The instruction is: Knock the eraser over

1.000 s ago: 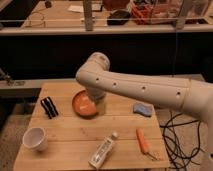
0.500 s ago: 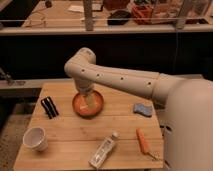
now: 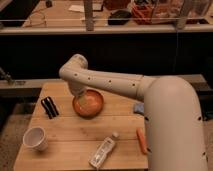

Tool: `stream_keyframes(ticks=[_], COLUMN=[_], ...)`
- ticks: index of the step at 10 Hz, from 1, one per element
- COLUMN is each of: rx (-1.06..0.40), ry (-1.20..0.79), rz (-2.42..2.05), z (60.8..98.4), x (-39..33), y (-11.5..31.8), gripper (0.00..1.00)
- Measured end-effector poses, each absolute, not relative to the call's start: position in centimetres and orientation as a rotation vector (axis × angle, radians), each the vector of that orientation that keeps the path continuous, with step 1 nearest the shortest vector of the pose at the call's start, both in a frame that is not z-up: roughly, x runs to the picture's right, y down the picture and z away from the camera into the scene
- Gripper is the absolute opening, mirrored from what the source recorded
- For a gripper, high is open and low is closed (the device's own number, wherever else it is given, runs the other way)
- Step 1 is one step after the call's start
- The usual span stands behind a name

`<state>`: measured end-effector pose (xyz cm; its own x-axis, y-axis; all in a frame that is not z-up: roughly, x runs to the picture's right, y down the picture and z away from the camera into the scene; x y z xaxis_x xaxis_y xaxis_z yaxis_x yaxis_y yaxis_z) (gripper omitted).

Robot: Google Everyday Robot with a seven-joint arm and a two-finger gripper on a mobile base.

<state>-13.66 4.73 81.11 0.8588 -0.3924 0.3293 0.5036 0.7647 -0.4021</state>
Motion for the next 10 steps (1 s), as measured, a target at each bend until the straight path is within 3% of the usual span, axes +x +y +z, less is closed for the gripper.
stream_keyframes(ticks=[10], rx=[-0.453], ry=[-0.279], rz=[-0.651], z=[82.6], x=[-21.4], y=[6.2], gripper=[0.8])
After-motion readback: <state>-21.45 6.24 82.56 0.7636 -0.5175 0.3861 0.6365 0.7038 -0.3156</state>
